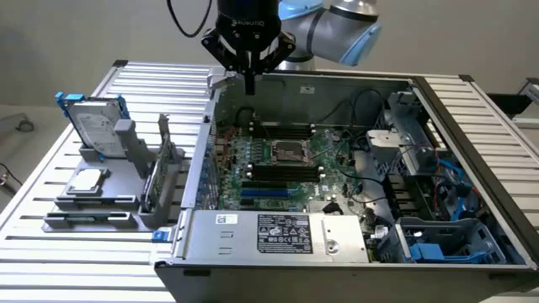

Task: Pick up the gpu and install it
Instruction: 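Reach for the gpu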

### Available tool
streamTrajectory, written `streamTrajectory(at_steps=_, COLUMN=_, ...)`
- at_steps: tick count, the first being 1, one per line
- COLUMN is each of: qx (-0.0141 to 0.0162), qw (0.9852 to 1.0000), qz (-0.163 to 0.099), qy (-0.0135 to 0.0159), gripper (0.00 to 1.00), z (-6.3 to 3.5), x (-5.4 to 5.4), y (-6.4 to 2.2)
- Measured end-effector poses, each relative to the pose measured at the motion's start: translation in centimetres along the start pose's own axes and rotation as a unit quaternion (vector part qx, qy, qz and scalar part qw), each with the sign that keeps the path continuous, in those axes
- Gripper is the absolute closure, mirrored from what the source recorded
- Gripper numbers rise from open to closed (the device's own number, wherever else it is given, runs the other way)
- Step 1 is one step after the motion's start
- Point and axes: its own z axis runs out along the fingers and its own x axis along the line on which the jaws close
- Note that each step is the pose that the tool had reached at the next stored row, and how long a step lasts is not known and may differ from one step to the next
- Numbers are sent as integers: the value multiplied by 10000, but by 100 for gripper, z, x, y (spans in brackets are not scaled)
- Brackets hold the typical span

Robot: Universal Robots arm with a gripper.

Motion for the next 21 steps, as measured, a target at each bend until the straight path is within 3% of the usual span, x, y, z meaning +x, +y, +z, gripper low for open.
streamTrajectory(at_steps=10, qx=1, qw=10000, qz=1, qy=1, gripper=89, z=-1, x=13, y=-1)
streamTrajectory(at_steps=15, qx=1, qw=10000, qz=0, qy=14, gripper=89, z=0, x=233, y=-17)
streamTrajectory(at_steps=19, qx=4, qw=10000, qz=2, qy=57, gripper=89, z=7, x=413, y=-30)
streamTrajectory(at_steps=21, qx=7, qw=10000, qz=5, qy=97, gripper=89, z=11, x=505, y=-37)
